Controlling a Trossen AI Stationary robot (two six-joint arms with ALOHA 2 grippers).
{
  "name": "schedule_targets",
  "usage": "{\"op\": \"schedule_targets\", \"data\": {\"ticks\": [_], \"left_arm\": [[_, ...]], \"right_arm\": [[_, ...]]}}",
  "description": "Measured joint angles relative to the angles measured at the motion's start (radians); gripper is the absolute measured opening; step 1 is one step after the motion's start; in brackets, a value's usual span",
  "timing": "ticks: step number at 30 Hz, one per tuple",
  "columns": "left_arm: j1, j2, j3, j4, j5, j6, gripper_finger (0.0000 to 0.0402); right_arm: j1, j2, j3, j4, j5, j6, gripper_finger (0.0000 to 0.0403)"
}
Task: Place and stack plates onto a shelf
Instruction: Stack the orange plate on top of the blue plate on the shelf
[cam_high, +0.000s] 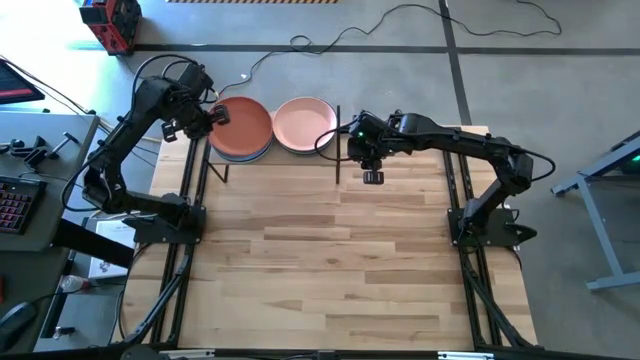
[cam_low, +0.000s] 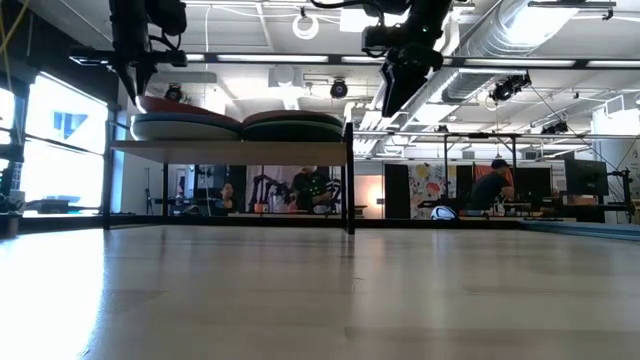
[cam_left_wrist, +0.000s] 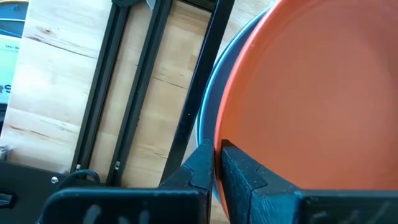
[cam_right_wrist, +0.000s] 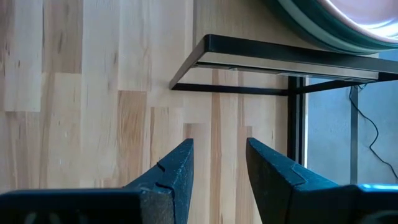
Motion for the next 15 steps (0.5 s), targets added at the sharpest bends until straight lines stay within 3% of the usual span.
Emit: {"op": "schedule_targets", "data": {"ticks": [15], "left_arm": [[0.0, 0.0, 0.0, -0.021, 0.053, 0.06, 0.0061]], "right_arm": [[0.0, 0.0, 0.0, 0.0, 0.0, 0.0, 0.0124]]}}
